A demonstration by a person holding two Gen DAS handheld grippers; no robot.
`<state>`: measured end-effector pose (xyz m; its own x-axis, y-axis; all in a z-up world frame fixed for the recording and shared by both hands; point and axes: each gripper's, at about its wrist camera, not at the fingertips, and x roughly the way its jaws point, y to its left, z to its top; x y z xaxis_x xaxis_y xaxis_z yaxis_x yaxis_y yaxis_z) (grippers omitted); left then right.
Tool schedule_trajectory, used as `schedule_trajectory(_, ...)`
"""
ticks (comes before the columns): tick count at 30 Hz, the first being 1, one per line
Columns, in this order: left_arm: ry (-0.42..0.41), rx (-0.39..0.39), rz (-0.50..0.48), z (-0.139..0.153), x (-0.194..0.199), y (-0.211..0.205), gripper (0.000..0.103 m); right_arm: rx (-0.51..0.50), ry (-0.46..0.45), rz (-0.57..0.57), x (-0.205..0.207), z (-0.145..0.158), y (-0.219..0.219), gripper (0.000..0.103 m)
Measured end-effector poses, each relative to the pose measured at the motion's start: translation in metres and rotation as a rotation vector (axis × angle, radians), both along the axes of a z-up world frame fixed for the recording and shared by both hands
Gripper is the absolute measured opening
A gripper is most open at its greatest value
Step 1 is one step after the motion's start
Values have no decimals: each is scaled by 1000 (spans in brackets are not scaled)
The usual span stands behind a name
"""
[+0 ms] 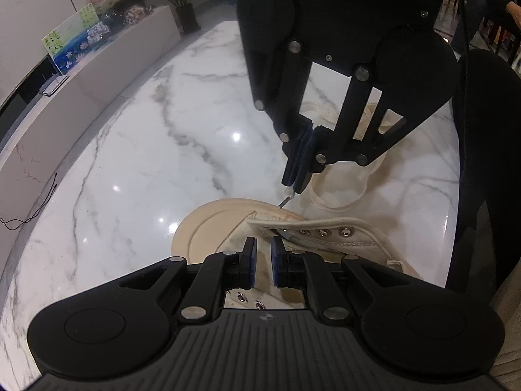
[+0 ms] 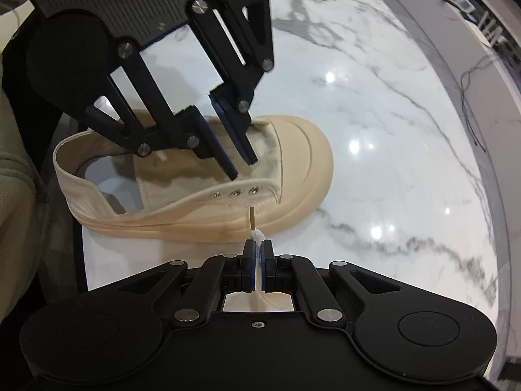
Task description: Lace up shoes with both hands
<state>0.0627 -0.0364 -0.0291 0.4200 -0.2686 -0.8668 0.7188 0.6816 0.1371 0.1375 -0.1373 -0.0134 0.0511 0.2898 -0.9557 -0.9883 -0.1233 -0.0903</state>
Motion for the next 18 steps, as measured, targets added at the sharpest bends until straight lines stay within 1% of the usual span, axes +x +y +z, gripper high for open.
schedule_trajectory(2,2,-8,-18,0,0,0,8,-9,-5,11,-1,3,2,2)
schedule_trajectory(5,1,-8,-30,0,0,-2,4,-34,-9,36,-1,-2,10,2)
schedule_trajectory(18,-10,0,-38,0,1,-4,4,-74,-37,81,-2,-13,31,2)
